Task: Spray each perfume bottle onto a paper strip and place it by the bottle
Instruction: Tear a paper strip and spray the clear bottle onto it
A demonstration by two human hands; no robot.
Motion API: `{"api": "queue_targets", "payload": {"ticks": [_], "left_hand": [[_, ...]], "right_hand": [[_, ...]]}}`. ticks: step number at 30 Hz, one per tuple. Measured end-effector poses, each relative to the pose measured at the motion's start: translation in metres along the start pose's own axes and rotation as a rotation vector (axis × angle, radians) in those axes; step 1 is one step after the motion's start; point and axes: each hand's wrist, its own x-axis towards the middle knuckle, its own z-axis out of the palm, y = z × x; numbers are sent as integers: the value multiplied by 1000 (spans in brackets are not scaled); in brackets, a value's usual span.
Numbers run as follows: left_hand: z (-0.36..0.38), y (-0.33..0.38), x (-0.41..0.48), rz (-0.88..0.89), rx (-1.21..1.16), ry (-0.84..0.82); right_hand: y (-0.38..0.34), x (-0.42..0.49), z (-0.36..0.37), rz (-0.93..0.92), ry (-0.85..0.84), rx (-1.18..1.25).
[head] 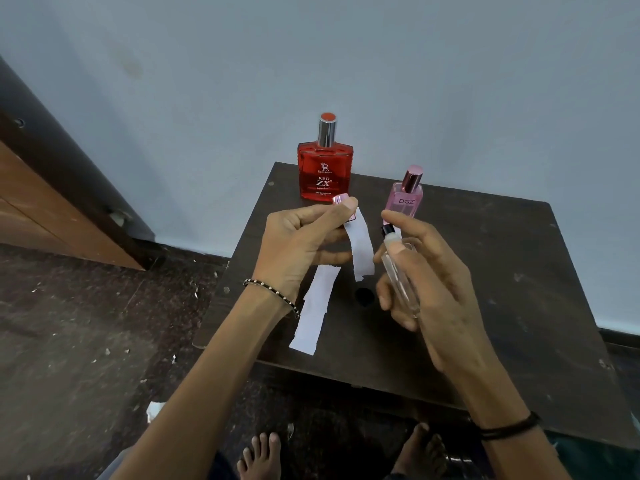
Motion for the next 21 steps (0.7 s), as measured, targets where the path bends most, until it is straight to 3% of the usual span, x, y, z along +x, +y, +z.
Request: {"api": "queue_targets", "payload": {"ticks": [5,7,11,21], "left_hand": [[2,1,-2,-15,-14,-24],[2,1,-3,-12,-26,-46],[2,1,-6,-6,-45,-94],[1,1,-6,-39,-24,-96]], "right_hand": [[9,-3,4,-193,157,-594],[9,-4,11,-284,177,-714],[10,-5,21,-364,159,-808],[17,-3,26,-353,144,-875]]}}
